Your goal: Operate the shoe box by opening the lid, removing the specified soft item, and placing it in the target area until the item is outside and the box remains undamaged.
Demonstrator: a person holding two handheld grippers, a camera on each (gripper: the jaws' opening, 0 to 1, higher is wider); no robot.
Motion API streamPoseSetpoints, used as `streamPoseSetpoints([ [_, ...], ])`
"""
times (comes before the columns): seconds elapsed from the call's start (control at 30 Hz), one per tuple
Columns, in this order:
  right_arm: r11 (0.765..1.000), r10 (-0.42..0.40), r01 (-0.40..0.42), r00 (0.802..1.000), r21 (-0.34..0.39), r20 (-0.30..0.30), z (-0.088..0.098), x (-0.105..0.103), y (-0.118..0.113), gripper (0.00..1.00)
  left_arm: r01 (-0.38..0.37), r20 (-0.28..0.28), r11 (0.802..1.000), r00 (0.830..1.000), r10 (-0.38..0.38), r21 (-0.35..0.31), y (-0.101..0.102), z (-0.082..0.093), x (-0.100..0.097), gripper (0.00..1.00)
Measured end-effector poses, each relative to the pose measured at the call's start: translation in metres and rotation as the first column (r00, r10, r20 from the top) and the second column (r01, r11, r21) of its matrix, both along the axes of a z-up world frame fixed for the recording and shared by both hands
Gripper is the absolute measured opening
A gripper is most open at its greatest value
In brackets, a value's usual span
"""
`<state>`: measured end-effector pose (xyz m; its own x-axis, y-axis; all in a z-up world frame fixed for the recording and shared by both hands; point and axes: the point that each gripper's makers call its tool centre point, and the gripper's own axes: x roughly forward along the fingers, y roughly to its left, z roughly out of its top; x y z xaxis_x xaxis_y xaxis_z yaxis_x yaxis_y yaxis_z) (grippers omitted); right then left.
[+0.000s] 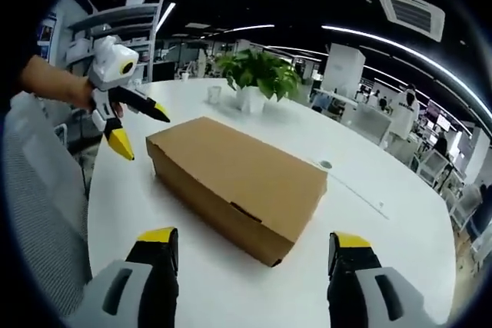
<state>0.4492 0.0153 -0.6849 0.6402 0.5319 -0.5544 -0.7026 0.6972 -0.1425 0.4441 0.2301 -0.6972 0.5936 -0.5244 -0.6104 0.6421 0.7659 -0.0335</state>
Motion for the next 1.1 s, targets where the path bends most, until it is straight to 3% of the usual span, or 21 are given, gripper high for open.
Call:
streamPoseSetpoints([
  [0.1, 1.000, -0.009, 0.009, 1.000, 0.021, -0.004, -0.002, 0.011, 0.002, 0.76, -0.032, -0.039, 0.999, 0.999, 0.031, -0.028, 0.000, -0.004, 0.004, 0.83],
  [0.3, 0.999, -0.036, 0.037, 0.999, 0.035, -0.026, -0.011, 0.024, -0.001, 0.74, -0.072, -0.037, 0.997, 0.997, 0.071, -0.033, 0.008, -0.006, 0.009, 0.80],
  [0.87, 1.000, 0.006, -0.008, 0.998, -0.020, -0.055, -0.027, 0.029, 0.002, 0.64, -0.109, -0.042, 0.992, 0.993, 0.106, -0.071, 0.011, -0.010, 0.014, 0.73],
  [1.1, 1.000, 0.014, -0.015, 0.998, -0.024, -0.063, -0.032, 0.033, 0.005, 0.61, -0.104, -0.041, 0.993, 0.994, 0.102, -0.050, 0.013, -0.016, 0.015, 0.71],
])
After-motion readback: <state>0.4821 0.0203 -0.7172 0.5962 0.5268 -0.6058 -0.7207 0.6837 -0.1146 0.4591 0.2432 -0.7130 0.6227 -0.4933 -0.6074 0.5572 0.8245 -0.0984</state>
